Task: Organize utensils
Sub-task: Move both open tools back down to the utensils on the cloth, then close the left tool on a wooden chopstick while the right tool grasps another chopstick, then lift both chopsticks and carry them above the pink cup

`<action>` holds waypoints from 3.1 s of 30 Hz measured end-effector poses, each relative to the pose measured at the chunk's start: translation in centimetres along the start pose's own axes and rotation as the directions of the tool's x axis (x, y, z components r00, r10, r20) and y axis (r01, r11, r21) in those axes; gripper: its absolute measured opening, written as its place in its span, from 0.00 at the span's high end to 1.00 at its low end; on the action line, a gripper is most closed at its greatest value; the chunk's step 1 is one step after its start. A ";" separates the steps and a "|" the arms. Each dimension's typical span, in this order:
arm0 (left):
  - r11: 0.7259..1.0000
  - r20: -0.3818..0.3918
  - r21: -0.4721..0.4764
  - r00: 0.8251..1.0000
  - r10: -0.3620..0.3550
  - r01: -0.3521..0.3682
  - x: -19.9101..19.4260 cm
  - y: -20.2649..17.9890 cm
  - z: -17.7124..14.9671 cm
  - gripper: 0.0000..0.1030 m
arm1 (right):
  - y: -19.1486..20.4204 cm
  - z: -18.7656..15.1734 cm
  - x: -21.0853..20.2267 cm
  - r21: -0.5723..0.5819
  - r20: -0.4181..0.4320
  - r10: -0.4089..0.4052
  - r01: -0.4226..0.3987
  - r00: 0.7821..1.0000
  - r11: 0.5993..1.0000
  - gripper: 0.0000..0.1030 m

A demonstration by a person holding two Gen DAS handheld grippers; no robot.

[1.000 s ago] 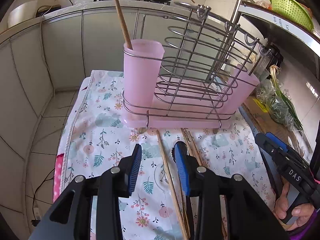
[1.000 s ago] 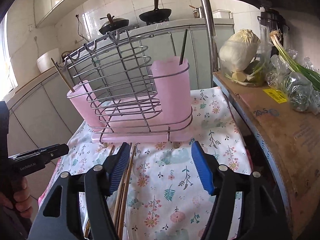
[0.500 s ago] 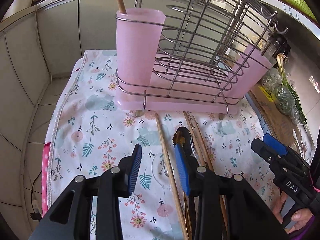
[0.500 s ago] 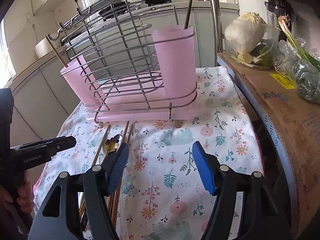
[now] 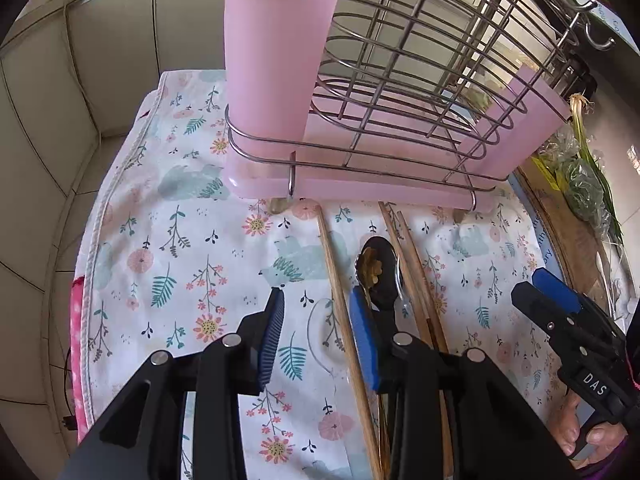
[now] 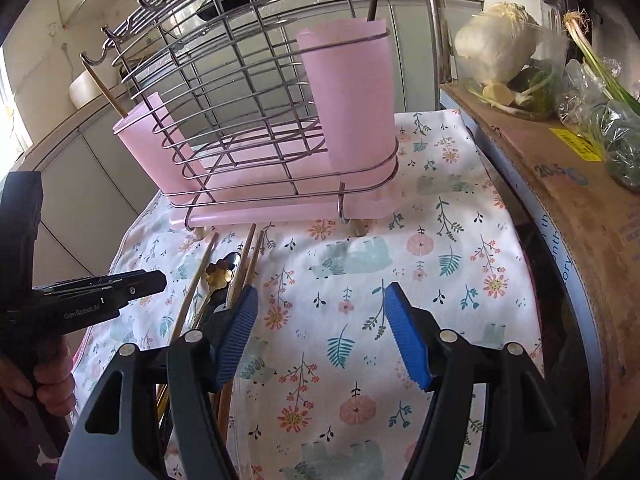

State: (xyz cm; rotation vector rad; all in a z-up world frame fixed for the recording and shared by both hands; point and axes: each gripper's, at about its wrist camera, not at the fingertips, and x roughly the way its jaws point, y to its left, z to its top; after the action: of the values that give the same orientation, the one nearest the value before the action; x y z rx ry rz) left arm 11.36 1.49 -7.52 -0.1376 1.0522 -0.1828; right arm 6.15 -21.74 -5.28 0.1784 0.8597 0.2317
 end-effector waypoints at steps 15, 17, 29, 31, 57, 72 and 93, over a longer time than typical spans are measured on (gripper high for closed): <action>0.997 -0.145 -0.036 0.987 -0.069 0.065 3.4 -0.4 2.7 0.83 | -2.0 -0.3 1.2 0.094 -0.055 0.081 -0.075 0.995 0.993 0.49; 0.997 -0.162 -0.035 0.985 -0.068 0.063 4.0 -0.5 3.1 0.83 | -2.3 -0.4 1.5 0.120 -0.068 0.113 -0.105 0.991 0.987 0.53; 0.989 -0.177 -0.127 0.979 -0.098 0.076 5.2 1.1 3.8 0.94 | -2.5 -0.4 2.9 0.253 -0.119 0.318 -0.281 0.941 0.926 0.67; 0.985 -0.161 -0.142 0.979 -0.122 0.099 4.3 1.6 3.4 0.94 | -2.4 -0.1 3.5 0.284 -0.133 0.358 -0.311 0.924 0.907 0.70; 0.972 0.081 -0.104 0.976 -0.202 0.209 -5.1 2.5 0.5 0.95 | -2.0 1.3 5.9 0.363 -0.148 0.405 -0.331 0.902 0.871 0.94; 0.984 0.287 -0.011 0.943 -0.167 0.177 -12.3 -0.3 0.0 0.95 | -1.1 2.3 -4.0 0.186 0.083 0.319 -0.329 0.944 0.926 0.94; 0.986 0.430 -0.007 0.891 -0.148 0.167 -17.7 0.0 3.0 0.95 | -1.6 5.9 -7.7 0.147 0.196 0.307 -0.337 0.932 0.930 0.94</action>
State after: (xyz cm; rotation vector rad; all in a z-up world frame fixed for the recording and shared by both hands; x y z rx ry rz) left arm 5.46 5.39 8.98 -0.2909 0.6037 -0.2632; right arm 6.05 -25.75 3.68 0.5037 0.6772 0.4421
